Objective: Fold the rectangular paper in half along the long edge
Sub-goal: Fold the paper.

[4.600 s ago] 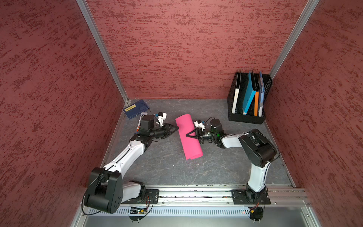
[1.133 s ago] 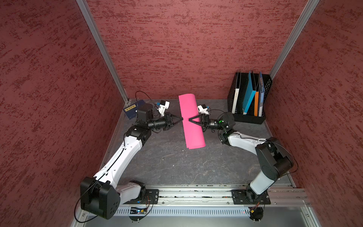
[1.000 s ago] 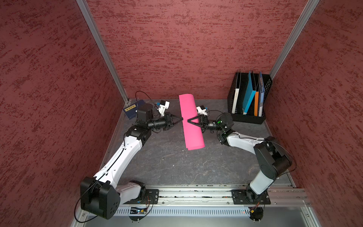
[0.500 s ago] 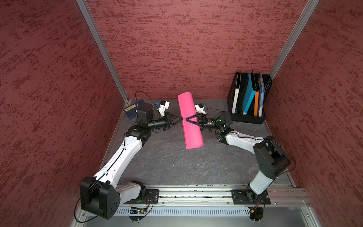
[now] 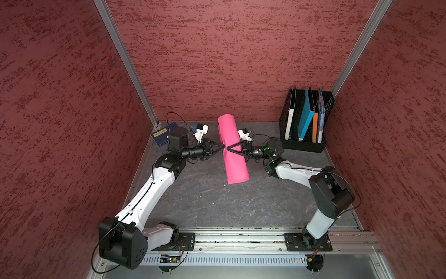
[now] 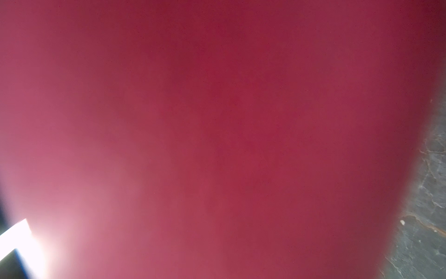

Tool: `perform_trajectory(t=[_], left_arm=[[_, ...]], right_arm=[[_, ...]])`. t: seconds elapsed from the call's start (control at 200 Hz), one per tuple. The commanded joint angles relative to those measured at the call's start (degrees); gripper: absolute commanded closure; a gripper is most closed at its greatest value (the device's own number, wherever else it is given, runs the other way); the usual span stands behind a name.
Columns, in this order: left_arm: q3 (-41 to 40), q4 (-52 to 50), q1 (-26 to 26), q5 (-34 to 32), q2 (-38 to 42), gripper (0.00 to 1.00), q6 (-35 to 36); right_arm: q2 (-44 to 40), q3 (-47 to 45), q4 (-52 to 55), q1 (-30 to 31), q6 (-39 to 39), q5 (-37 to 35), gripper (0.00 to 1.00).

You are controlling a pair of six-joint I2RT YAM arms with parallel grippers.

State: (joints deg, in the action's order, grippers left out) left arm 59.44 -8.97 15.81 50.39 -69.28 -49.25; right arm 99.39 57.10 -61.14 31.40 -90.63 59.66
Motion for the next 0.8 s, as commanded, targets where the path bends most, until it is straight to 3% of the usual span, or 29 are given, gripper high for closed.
perform_trajectory(t=[0.0, 0.396, 0.797], left_arm=[[-0.32, 0.80, -0.20, 0.42, 0.36, 0.93, 0.74], [-0.63, -0.67, -1.68, 0.41, 1.47, 0.89, 1.49], [-1.17, -0.06, -1.66, 0.58, 1.42, 0.87, 1.18]], right_arm=[[0.30, 1.35, -1.87, 0.41, 0.26, -0.25, 0.41], [0.79, 2.98, -8.18, 0.42, -5.12, -0.60, 0.38], [0.18, 2.57, -8.07, 0.59, -5.00, -0.60, 0.39]])
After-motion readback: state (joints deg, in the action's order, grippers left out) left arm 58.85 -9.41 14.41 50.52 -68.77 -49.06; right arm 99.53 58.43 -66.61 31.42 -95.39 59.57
